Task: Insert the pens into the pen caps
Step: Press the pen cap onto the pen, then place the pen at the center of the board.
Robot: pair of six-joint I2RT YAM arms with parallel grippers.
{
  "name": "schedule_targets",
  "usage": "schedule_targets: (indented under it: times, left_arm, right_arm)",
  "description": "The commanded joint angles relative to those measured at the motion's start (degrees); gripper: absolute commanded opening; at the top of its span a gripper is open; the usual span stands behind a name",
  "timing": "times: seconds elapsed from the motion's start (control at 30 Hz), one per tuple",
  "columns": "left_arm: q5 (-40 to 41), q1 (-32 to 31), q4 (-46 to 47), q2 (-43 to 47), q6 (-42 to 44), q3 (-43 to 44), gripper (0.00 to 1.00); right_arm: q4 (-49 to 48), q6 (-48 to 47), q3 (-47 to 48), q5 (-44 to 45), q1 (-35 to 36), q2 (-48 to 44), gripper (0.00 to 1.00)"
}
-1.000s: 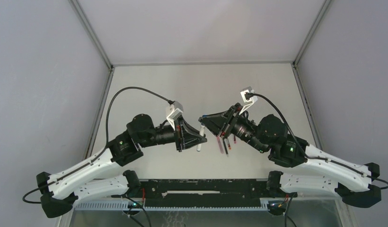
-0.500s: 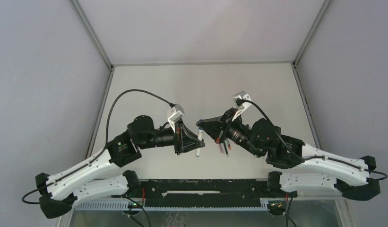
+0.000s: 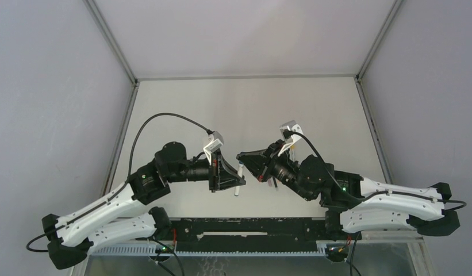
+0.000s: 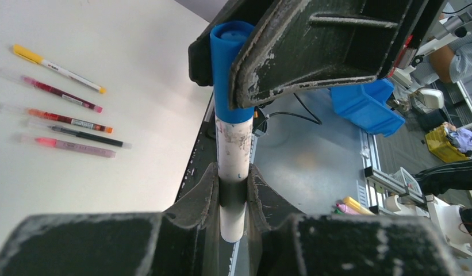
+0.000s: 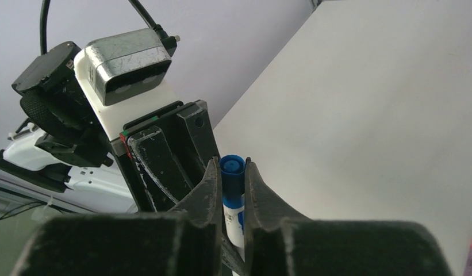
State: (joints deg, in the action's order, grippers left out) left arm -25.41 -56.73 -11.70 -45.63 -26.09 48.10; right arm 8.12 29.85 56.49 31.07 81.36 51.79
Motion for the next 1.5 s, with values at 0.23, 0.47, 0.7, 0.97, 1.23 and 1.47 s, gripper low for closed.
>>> schedule_targets:
  times: [0.23, 0.47, 0.7, 0.97, 1.23, 1.47]
  left_arm:
    - [3.3, 1.3, 11.3, -2.2, -0.7, -2.0, 0.0]
    - [9.9, 1.4, 11.0, -1.8, -2.8, -3.6, 0.0]
    - [20.3, 1.4, 16.7, -0.3, -13.1, -9.1, 0.0]
    - [33.1, 0.4, 18.5, -4.5, -27.9, -14.7, 0.01]
    - [31.9, -0.7, 22.0, -22.2, -33.3, -12.9, 0.0]
    - [30.3, -1.0, 22.0, -35.9, -36.6, -8.8, 0.0]
  right_arm:
    - [-10.3, 2.6, -1.3, -14.3, -9.4, -4.3, 0.4]
    - [-6.5, -2.1, -1.3, -16.1, -10.4, -8.4, 0.54]
    - [6.4, 1.6, -2.3, -7.3, -10.4, -13.6, 0.57]
    - [13.7, 11.1, -8.1, 2.2, -10.4, -22.7, 0.57]
    - [22.0, 17.7, -8.4, 1.9, -10.4, -23.6, 0.56]
    - [26.5, 20.1, -8.5, 1.8, -10.4, -22.9, 0.57]
